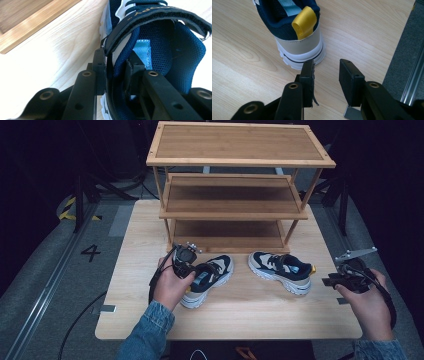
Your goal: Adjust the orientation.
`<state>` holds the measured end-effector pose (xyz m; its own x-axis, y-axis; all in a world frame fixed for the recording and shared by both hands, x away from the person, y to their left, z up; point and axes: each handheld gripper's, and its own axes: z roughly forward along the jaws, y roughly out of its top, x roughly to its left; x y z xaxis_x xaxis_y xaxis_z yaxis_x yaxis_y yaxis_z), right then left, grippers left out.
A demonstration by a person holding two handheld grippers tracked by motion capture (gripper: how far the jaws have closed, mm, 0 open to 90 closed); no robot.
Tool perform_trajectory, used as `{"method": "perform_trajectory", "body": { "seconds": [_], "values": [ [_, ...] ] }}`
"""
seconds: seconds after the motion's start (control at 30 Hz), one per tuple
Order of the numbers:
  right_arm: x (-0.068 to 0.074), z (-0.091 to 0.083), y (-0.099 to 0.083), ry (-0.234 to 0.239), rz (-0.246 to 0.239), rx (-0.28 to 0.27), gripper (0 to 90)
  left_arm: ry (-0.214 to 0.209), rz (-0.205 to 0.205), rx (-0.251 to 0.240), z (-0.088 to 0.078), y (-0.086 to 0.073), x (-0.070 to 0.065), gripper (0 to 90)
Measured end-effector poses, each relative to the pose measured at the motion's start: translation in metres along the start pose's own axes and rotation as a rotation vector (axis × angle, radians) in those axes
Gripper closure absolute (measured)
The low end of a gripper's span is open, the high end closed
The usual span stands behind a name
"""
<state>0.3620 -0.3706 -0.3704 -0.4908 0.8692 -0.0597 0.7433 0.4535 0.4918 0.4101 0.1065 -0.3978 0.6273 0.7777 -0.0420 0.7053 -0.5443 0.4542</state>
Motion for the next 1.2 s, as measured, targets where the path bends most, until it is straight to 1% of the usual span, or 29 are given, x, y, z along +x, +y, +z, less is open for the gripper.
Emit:
{"method": "perform_trajectory", "body": {
  "seconds": [0.03,0.07,0.1,0.13,0.2,0.23,0.3,0.33,0.37,0.43,0.47,0.5,0.53,0.57,0.6,0.67,0.7,0.73,0.77,0.8,0.87,0.97,1.0,1.1,1.2],
  "values": [
    [0.0,0.001,0.001,-0.001,-0.005,-0.001,66.3,0.005,0.001,-0.003,-0.001,0.0,0.0,70.0],
    [0.0,0.001,0.001,0.0,-0.006,0.001,66.2,0.01,-0.002,-0.008,-0.003,0.0,-0.001,64.6],
    [0.001,0.0,0.001,-0.001,-0.008,0.001,66.1,0.002,0.004,-0.028,-0.007,-0.001,0.0,60.2],
    [0.0,0.0,0.002,0.0,-0.007,-0.003,66.1,-0.006,0.003,-0.041,-0.012,-0.002,0.0,58.1],
    [0.0,-0.002,0.002,-0.001,-0.002,-0.007,66.0,-0.038,-0.006,-0.094,-0.024,-0.005,0.004,55.8],
    [-0.001,-0.003,0.002,-0.003,-0.001,-0.008,66.0,-0.045,-0.013,-0.113,-0.03,-0.008,0.006,55.5],
    [-0.003,-0.005,0.002,-0.002,0.003,-0.015,65.9,-0.055,-0.036,-0.138,-0.042,-0.013,0.013,55.6],
    [-0.003,-0.005,0.002,-0.005,0.003,-0.017,65.8,-0.052,-0.052,-0.141,-0.046,-0.015,0.016,56.1],
    [-0.004,-0.006,0.002,-0.005,0.0,-0.026,65.8,-0.025,-0.069,-0.126,-0.048,-0.018,0.021,57.4],
    [-0.004,-0.006,0.002,-0.002,0.006,-0.022,65.8,0.014,-0.081,-0.08,-0.046,-0.021,0.025,60.1],
    [-0.004,-0.007,0.003,-0.002,0.005,-0.023,65.8,0.028,-0.086,-0.033,-0.041,-0.023,0.027,61.9],
    [-0.004,-0.007,0.003,-0.004,0.002,-0.024,65.8,0.029,-0.09,-0.004,-0.037,-0.024,0.028,63.0],
    [-0.004,-0.006,0.004,-0.003,-0.002,-0.027,65.8,0.03,-0.091,0.035,-0.032,-0.025,0.029,63.6],
    [-0.003,-0.006,0.004,-0.002,0.001,-0.029,65.8,0.018,-0.089,0.081,-0.024,-0.025,0.029,64.3],
    [-0.003,-0.006,0.005,-0.001,-0.003,-0.027,65.8,0.001,-0.081,0.115,-0.019,-0.026,0.027,65.1],
    [-0.002,-0.005,0.006,0.002,-0.007,-0.028,65.8,-0.025,-0.062,0.136,-0.015,-0.027,0.024,67.5],
    [-0.002,-0.005,0.007,0.001,-0.008,-0.028,65.8,-0.021,-0.072,0.134,-0.015,-0.027,0.023,71.2],
    [-0.002,-0.005,0.007,0.0,-0.005,-0.03,65.8,-0.035,-0.076,0.136,-0.015,-0.027,0.022,70.4],
    [-0.002,-0.005,0.007,0.0,-0.005,-0.03,65.8,-0.035,-0.076,0.136,-0.015,-0.027,0.022,71.5],
    [-0.003,-0.005,0.007,0.0,-0.006,-0.027,65.8,-0.068,-0.069,0.152,-0.015,-0.027,0.021,71.5],
    [-0.003,-0.005,0.007,-0.001,-0.003,-0.03,65.7,-0.107,-0.062,0.152,-0.013,-0.027,0.018,71.0],
    [-0.004,-0.006,0.007,0.0,-0.003,-0.035,65.5,-0.138,-0.027,0.163,-0.011,-0.025,0.009,70.4],
    [-0.004,-0.006,0.007,0.0,-0.003,-0.035,65.5,-0.138,-0.027,0.163,-0.011,-0.025,0.009,69.9],
    [-0.004,-0.007,0.007,-0.005,-0.004,-0.042,65.1,-0.176,0.004,0.17,-0.007,-0.021,0.0,69.6],
    [-0.004,-0.007,0.006,-0.003,0.001,-0.04,64.7,-0.199,0.049,0.182,-0.002,-0.017,-0.011,69.1]
  ]
}}
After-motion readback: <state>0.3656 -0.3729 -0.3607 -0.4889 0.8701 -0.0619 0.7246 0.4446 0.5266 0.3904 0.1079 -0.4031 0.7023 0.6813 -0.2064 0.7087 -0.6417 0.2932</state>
